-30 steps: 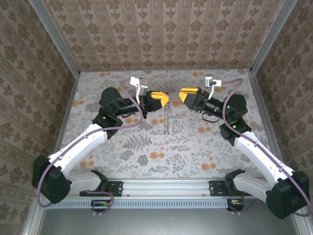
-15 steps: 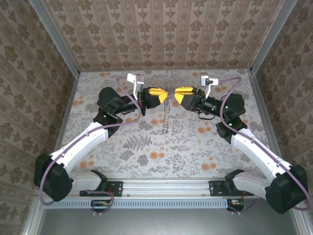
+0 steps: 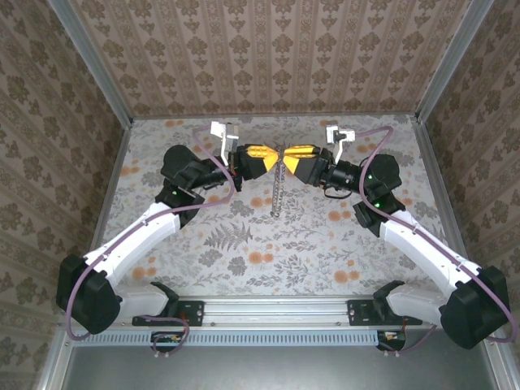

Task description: Put the keys on the keyring

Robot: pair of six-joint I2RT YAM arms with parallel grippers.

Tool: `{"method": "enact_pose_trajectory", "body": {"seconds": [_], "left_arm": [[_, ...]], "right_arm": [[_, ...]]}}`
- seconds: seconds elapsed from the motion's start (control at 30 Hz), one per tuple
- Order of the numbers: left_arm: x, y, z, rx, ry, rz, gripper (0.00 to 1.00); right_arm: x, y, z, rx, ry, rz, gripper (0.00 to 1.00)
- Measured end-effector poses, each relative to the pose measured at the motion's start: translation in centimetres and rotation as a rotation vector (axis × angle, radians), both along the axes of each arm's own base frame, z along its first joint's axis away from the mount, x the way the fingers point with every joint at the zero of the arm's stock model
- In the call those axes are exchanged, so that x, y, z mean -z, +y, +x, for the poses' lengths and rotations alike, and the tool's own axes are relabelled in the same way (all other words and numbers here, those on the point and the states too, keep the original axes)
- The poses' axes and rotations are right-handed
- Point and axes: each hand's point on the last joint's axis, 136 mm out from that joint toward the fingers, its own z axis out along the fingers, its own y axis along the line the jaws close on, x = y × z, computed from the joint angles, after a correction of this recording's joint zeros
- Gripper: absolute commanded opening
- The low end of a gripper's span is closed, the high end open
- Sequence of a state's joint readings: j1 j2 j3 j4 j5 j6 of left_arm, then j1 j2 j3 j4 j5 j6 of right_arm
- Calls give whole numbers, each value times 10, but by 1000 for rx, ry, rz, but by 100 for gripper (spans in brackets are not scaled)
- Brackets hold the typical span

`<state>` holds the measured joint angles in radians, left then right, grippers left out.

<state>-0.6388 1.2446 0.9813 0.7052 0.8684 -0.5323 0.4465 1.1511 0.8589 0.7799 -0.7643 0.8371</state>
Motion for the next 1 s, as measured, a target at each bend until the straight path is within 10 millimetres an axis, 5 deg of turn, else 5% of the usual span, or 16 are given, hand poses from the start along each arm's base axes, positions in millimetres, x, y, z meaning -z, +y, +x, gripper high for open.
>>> {"method": "enact_pose_trajectory", "body": {"seconds": [0.23,0.47,0.8,1.0], "left_arm": [[0,0,0,1,2,-1,0],[-1,1,2,-3,11,-4,0],[5,0,8,-26,42,11,0],[25,2,22,-97,76,86,24]], "right_arm": [[3,7,2,-16,11,-6,32],[4,11,2,-18,-7,-14,0],[9,11,6,16,-10,-68,0],[27,12,15,50,37,-193,0]]}}
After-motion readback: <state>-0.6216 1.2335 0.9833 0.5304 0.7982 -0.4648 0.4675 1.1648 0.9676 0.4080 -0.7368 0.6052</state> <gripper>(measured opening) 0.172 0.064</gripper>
